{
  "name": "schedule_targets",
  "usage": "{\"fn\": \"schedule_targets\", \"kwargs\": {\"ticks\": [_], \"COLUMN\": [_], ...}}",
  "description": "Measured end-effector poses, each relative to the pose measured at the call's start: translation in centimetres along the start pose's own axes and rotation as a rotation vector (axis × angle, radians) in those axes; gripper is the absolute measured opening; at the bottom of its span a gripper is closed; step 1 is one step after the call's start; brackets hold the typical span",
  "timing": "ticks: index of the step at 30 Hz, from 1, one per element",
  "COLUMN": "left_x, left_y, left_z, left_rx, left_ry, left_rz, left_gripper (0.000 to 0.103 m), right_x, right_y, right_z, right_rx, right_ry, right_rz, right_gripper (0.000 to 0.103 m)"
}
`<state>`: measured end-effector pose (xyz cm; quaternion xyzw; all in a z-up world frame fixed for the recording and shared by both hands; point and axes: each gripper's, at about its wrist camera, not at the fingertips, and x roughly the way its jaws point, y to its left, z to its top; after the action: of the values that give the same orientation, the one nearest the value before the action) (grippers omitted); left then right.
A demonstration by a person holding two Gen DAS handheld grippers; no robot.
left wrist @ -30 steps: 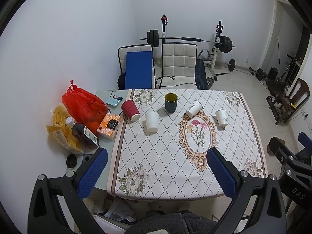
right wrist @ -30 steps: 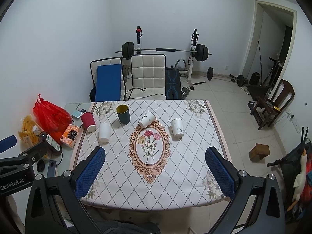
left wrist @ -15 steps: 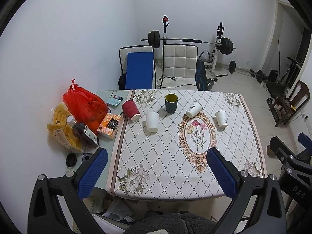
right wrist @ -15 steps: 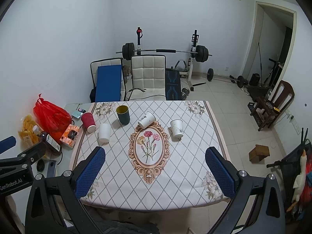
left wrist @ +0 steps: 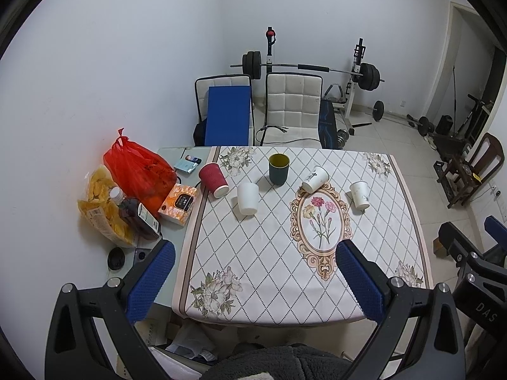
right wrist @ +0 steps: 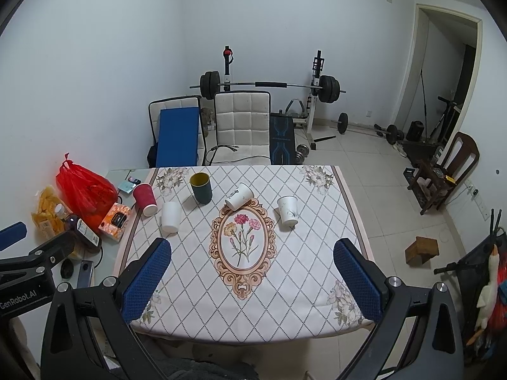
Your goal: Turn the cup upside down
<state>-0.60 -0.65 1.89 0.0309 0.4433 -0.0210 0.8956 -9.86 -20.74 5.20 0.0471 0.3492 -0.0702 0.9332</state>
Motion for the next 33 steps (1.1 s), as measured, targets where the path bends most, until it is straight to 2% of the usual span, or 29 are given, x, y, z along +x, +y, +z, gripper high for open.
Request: {"fn": "schedule_targets", "kwargs": {"ticks": [15, 19, 26, 33], "left_x": [0.0, 1.4, 6.1, 12.5], "left_y": [-0.3, -0.7, -0.8, 0.1], "left_z": [0.2, 0.4, 0.9, 0.7], "left_rx": [-0.01, -0.027, -0.076, -0.108], "left_ry": [-0.001, 0.008, 0.028, 0.094], "left_rz": [0.001, 0.021, 0.086, 0.156], "left_gripper": [0.103, 0.103, 0.103, 0.103], "right_x": [-0.3, 0.5, 5.1, 13.7], "right_y": [-0.2, -1.0, -2.6, -2.4], "right_z": [0.2, 0.4, 0.1, -0.7], "right_rx": [-0.005, 0.0, 0.009, -0.035], "right_ry": [-0.007, 0.001, 0.047, 0.137], "right_rz": [0.014, 0.024, 0.033, 0.059], "right_gripper": [0.103, 0.103, 0.103, 0.103]}}
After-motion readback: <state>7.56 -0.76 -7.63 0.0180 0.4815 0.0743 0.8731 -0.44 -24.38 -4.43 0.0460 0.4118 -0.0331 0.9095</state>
